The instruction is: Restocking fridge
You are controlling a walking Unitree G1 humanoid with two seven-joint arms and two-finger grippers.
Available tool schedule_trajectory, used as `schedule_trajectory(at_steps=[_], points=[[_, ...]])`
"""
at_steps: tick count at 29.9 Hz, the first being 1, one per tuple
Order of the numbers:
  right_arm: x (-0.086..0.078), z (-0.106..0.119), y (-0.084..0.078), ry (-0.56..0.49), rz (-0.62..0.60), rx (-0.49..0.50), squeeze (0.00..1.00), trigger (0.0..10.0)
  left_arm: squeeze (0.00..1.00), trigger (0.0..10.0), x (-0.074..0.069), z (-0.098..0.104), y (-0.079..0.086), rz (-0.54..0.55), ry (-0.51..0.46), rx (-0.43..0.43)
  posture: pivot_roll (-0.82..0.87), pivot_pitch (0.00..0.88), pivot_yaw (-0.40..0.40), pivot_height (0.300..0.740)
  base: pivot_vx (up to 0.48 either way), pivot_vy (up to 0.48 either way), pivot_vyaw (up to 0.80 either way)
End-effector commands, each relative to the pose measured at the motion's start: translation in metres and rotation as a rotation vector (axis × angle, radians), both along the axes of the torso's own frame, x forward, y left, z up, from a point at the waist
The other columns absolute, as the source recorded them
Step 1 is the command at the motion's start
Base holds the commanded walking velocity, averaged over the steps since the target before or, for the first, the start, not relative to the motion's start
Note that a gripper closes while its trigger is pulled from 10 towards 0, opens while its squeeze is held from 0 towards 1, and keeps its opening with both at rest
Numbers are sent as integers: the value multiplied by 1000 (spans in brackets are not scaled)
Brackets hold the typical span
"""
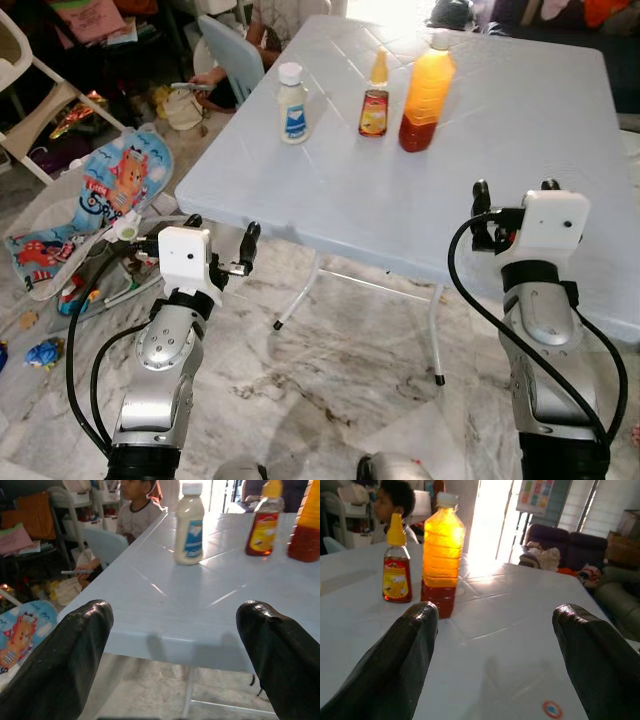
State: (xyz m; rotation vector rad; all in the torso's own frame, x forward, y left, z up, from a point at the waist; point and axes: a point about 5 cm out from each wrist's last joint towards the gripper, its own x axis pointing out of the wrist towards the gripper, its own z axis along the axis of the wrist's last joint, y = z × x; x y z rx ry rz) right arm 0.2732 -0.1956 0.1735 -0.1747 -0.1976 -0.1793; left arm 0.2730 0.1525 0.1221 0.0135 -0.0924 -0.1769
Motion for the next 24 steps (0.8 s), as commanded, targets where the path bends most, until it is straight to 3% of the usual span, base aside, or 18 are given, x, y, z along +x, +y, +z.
schedule_trajectory(at_steps=[1, 6, 14, 24], points=[[1, 1, 0, -9, -3, -1, 0, 10000, 0, 10000, 1, 1, 3, -1, -7, 4, -101, 97, 28, 740, 480, 0, 0], [2, 2, 2, -13, 8, -15, 0, 10000, 0, 10000, 2, 2, 2, -3, -8, 1, -102, 100, 27, 740, 480, 0, 0], [8, 8, 4, -30, 23, -19, 0, 10000, 0, 10000, -1, 0, -1, -9, -3, -3, -101, 107, 23, 740, 480, 0, 641], [12, 10, 4, -41, 28, -16, 0, 10000, 0, 10000, 2, 1, -4, -15, -3, -7, -109, 104, 24, 740, 378, 0, 0]])
